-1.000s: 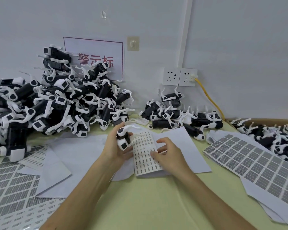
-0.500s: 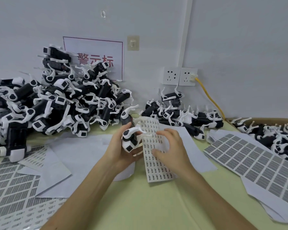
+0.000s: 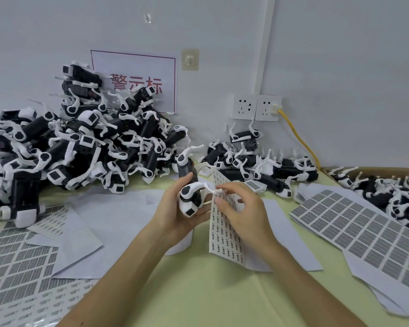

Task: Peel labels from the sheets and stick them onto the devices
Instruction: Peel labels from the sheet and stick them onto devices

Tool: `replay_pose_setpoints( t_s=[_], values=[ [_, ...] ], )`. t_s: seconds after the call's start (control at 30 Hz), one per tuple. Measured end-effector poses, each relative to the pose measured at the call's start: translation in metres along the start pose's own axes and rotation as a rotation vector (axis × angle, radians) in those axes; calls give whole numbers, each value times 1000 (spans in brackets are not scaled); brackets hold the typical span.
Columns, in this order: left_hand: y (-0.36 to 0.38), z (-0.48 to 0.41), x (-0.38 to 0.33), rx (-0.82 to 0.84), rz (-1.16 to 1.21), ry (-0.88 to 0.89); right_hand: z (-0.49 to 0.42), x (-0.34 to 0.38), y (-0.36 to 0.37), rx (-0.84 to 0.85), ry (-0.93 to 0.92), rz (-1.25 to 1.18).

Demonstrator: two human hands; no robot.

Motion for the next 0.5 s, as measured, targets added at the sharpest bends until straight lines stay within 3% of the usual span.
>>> replay_pose_setpoints(
  t_s=[0.5],
  values=[
    [8,4,1,15,1,-2,-6,-8,-7,21,186,-295]
  ],
)
Point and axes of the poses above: each hand's wrist, its own z-axis away from the middle knuckle, its own y-axis out of the palm, x = y × z, the point moved 1 cm from there along -z, towards the middle knuckle, and after that the axes turned 5 degrees about z, right-handed, at the moved point
